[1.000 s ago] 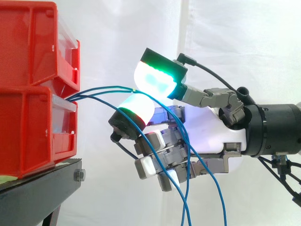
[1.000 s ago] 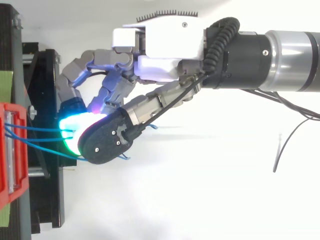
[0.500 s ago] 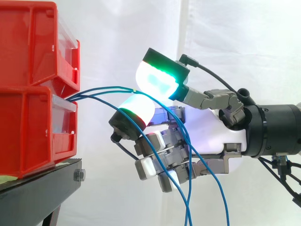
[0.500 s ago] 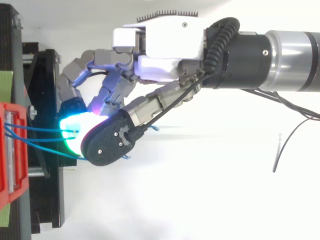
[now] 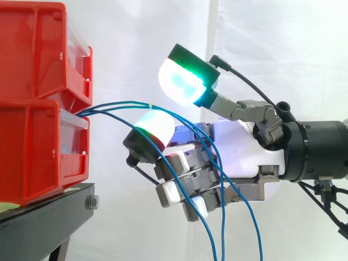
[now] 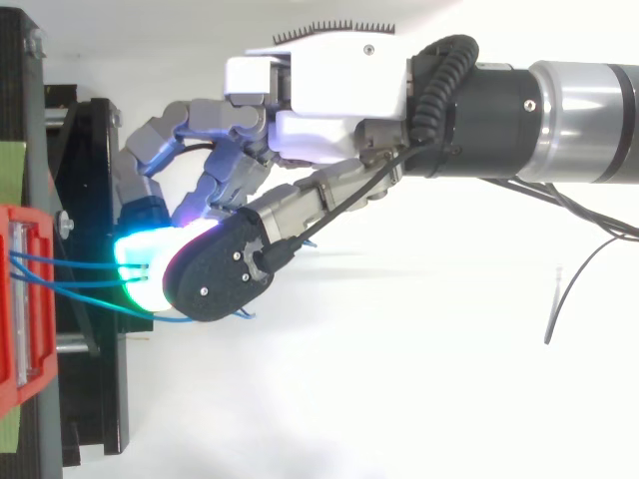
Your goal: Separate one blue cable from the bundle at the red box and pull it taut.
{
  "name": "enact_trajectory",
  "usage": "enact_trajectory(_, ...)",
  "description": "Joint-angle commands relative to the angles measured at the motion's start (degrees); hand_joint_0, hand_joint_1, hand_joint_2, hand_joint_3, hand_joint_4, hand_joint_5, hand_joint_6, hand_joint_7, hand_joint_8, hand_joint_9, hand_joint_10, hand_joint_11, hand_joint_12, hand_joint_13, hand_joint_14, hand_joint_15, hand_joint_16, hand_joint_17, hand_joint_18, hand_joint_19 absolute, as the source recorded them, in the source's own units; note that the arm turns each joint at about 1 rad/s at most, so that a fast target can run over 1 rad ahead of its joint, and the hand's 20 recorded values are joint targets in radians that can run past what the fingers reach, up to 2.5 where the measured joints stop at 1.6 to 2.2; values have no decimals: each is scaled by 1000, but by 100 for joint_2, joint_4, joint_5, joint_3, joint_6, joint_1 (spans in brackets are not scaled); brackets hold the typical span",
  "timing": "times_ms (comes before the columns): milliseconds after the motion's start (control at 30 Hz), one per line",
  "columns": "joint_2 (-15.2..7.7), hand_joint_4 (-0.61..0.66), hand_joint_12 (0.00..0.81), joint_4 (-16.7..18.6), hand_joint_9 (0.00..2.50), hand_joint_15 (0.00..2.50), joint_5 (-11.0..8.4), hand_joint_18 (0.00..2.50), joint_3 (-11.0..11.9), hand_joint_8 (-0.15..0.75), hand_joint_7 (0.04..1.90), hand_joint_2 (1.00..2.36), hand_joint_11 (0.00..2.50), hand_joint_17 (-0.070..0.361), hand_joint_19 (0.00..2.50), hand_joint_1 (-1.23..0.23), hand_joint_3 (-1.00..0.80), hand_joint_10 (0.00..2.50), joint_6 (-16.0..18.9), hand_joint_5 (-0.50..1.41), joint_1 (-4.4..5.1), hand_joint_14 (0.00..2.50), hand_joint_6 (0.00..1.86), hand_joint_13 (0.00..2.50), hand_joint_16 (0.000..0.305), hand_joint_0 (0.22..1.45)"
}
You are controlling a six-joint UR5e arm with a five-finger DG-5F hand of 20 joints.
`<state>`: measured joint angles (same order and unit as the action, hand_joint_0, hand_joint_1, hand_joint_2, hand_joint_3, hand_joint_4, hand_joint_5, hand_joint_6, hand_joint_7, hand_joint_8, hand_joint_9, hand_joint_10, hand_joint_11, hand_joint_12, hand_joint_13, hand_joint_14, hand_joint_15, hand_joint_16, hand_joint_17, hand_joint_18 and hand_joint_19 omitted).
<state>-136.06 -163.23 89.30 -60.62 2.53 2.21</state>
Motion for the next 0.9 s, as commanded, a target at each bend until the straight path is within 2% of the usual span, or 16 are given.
enact_trajectory(0,0,120,453,2,920,627,0,959,-2,330,1072,1000,1127,128,755,-691,-500,20,-7,-159,-2,19,827,883,57,454)
enact_trajectory(67,0,102,436,-7,905,632,0,923,-2,316,1107,1000,1128,119,770,-767,-500,22,-7,-161,-2,22,826,866,53,498)
enact_trajectory(167,0,71,409,-16,889,636,0,879,-11,291,1153,1000,1118,108,797,-784,-500,24,-7,-161,-2,23,838,851,48,603)
enact_trajectory(200,0,64,407,-16,899,632,0,880,-2,288,1165,1004,1127,107,792,-775,-448,23,-7,-160,-2,23,844,852,48,633)
enact_trajectory(367,-9,51,407,2,906,632,18,891,-11,292,1220,1014,1140,106,780,-793,-302,23,-86,-160,-2,23,860,865,47,644)
enact_trajectory(500,0,54,408,11,899,640,18,892,-11,293,1211,1012,1139,107,770,-837,-339,23,-191,-165,-10,22,868,863,47,677)
enact_trajectory(600,0,71,408,11,894,633,26,893,-11,294,1166,1000,1134,107,760,-849,-500,24,-244,-168,-19,22,868,864,47,711)
enact_trajectory(733,0,91,405,19,898,630,35,895,-11,295,1171,1000,1139,106,757,-849,-500,24,-314,-165,-19,22,866,870,47,682)
enact_trajectory(867,0,91,407,19,912,635,35,905,-11,294,1157,1000,1152,108,759,-789,-500,22,-358,-164,-19,22,867,879,48,573)
